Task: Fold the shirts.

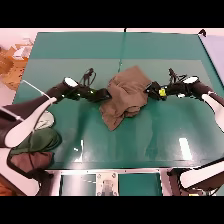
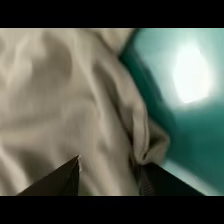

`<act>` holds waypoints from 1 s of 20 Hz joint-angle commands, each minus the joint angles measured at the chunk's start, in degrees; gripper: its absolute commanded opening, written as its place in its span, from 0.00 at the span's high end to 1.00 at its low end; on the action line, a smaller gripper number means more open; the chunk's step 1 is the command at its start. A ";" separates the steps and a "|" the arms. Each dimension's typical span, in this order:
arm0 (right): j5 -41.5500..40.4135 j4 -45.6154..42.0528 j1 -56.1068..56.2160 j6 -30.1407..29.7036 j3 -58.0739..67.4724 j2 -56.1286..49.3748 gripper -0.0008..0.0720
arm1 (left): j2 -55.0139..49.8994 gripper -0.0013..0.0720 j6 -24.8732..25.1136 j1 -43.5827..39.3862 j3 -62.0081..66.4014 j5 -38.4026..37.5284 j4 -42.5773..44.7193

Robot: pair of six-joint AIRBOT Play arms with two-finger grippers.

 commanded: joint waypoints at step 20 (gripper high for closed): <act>14.56 2.75 -7.43 -6.08 46.86 38.07 0.96 | 38.88 0.96 -9.53 6.95 47.23 -23.65 20.26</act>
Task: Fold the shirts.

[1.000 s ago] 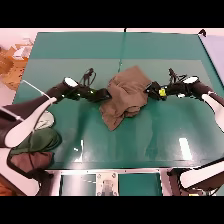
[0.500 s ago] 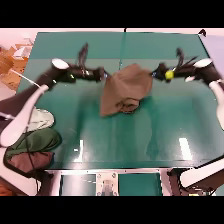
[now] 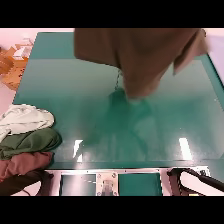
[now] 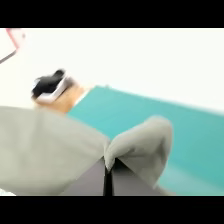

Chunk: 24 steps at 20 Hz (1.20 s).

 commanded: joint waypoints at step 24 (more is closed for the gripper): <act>6.14 -5.05 8.41 7.76 -9.70 -37.68 0.68 | -29.07 0.07 -3.02 7.17 -28.94 9.88 10.84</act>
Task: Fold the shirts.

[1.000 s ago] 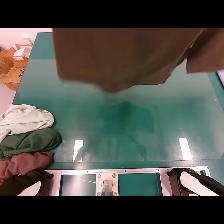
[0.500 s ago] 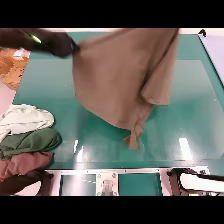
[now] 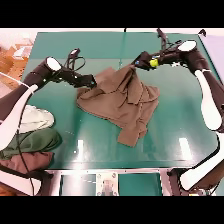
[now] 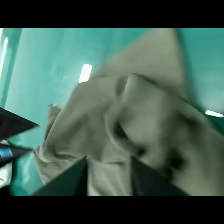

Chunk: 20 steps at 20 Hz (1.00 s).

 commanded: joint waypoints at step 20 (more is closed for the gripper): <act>-18.47 6.36 -5.51 -8.09 -75.06 28.92 0.96 | -2.08 0.06 1.38 20.74 11.76 -24.59 3.63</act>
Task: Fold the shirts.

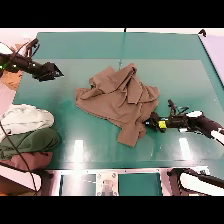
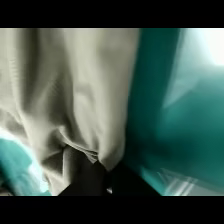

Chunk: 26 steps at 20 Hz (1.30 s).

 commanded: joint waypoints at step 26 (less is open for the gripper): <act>20.13 -19.63 -18.36 6.40 39.28 4.11 0.97 | 5.79 0.96 3.52 -16.55 -5.38 -7.69 -2.99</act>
